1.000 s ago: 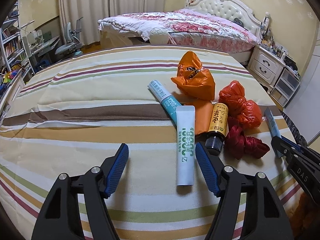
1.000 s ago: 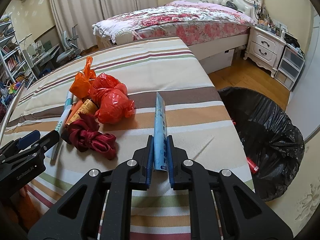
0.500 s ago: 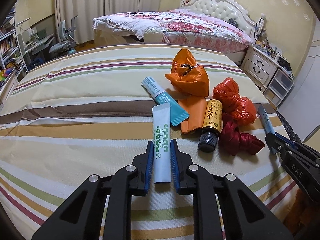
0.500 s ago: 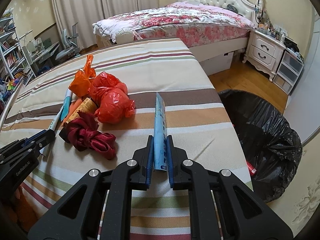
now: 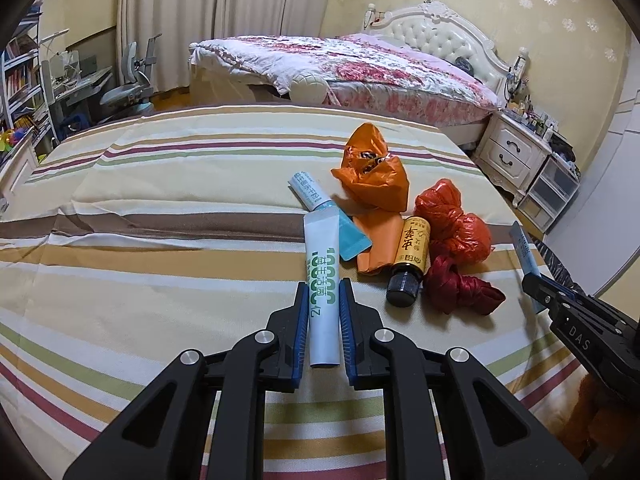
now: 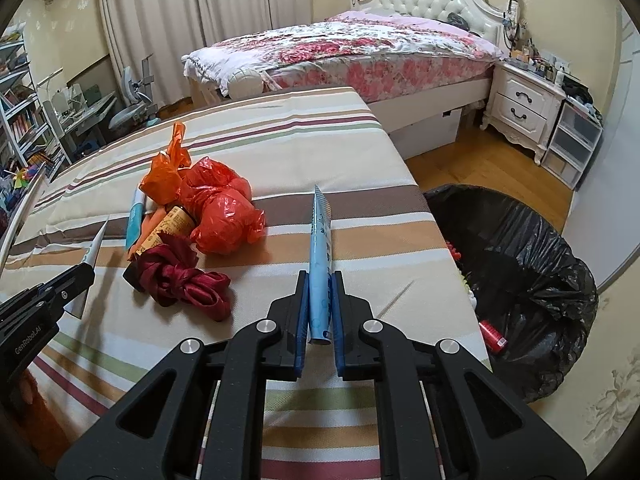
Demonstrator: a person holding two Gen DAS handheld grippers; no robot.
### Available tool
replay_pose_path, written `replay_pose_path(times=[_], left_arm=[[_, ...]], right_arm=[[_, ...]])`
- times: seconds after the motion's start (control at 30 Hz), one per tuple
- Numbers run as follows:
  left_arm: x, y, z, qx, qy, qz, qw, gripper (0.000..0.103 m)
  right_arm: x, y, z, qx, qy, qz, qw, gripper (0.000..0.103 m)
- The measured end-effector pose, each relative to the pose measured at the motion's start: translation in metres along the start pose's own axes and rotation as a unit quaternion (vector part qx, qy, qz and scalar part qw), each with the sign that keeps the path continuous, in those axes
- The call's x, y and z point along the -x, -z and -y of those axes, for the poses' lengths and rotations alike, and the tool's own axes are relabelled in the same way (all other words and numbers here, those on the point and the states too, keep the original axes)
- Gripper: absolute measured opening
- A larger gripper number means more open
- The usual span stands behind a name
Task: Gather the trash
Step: 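Carry the white tube and blue tube over the black trash bin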
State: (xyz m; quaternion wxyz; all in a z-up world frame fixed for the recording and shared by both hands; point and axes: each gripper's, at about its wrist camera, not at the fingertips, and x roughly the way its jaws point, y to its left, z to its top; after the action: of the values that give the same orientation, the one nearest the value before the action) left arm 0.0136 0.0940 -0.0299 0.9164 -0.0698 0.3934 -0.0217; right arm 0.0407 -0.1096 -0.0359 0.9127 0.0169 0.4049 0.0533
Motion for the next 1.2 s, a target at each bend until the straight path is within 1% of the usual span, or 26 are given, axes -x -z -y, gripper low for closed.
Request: replay_pose_path(times=[0.1,0.3,0.5,0.83,0.97,1.2], left_arm=[[0.009,-0.005,0.007,-0.007,0.007,0.015,0.9998,0.016],[0.018,-0.012,0.027,-0.021,0.030,0.033,0.9988,0.016],[0.014,-0.019,0.062,-0.048,0.059,0.039,0.9963,0.016],[-0.010,-0.033,0.141,-0.114,0.108,0.037,0.9869,0.016],[-0.023,-0.036,0.170,-0.141,0.113,0.039,0.9827,0.016],[-0.051,-0.045,0.204,-0.170,0.119,0.028,0.9779,0.016]], right_arm=[[0.005,-0.002,0.006,-0.005,0.003,0.006,1.000,0.011],[0.019,-0.007,0.019,-0.015,0.012,0.021,1.000,0.011],[0.030,-0.013,0.044,-0.032,0.036,0.037,0.998,0.011],[0.036,-0.014,0.102,-0.080,0.089,0.049,0.992,0.011],[0.031,-0.015,0.119,-0.090,0.117,0.050,0.988,0.011],[0.023,-0.013,0.144,-0.115,0.131,0.048,0.983,0.011]])
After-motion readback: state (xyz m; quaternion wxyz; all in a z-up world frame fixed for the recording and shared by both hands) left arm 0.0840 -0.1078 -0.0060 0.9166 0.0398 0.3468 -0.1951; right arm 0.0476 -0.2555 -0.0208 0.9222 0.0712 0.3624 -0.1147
